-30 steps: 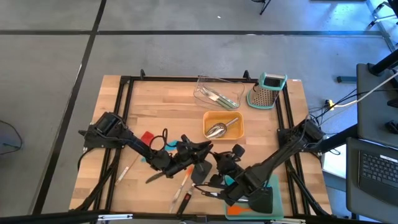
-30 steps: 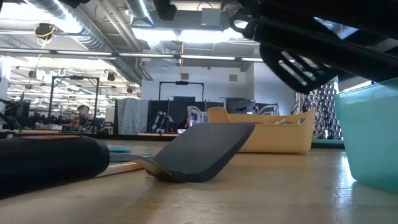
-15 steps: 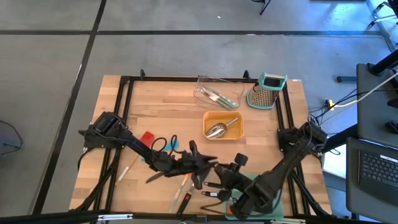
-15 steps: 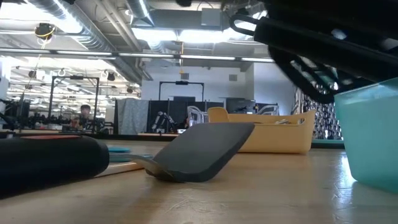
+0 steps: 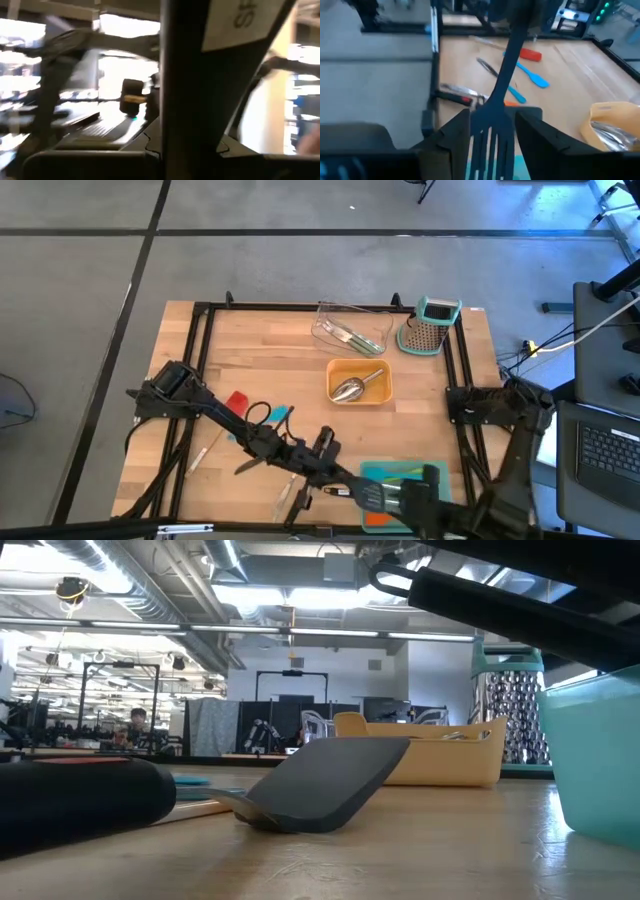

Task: Pick & Place Kitchen Items
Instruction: Put the black spatula into the green bin

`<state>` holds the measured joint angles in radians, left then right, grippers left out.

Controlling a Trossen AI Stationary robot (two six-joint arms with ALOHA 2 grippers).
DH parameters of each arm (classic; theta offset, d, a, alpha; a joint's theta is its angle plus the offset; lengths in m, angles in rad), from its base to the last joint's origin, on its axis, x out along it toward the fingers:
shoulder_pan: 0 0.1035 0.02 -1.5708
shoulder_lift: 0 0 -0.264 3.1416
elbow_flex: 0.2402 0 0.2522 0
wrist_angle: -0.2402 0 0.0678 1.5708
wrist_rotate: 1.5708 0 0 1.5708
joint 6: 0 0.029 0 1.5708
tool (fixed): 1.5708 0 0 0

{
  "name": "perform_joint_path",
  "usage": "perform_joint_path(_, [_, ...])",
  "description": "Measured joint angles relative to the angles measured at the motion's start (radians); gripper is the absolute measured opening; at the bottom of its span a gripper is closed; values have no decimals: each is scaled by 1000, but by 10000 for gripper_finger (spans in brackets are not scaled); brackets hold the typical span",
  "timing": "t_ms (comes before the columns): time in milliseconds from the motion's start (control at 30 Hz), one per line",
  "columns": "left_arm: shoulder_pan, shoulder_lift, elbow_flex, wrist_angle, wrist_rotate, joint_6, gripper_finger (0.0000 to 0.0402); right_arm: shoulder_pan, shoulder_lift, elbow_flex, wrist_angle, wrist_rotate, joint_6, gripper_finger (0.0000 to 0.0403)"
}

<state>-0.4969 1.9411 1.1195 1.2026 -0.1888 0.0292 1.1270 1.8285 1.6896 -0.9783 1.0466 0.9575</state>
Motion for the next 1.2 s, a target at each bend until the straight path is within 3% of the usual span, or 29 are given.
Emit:
perform_joint_path(167, [12, 87, 143, -91, 86, 14, 53, 32, -2, 1, 29, 38, 59, 168])
perform_joint_path(400, [32, 222, 343, -138, 97, 11, 53, -27, -2, 1, 65, -38, 72, 191])
perform_joint_path(767, [27, 214, 351, -173, 131, 11, 53, -56, -1, -45, 32, -61, 137, 220])
perform_joint_path(1033, [26, 214, 351, -186, 113, 18, 51, -123, 0, -155, 262, -140, 64, 229])
perform_joint_path(1200, [26, 214, 351, -190, 107, 22, 39, -150, 0, -172, 290, -239, 26, 221])
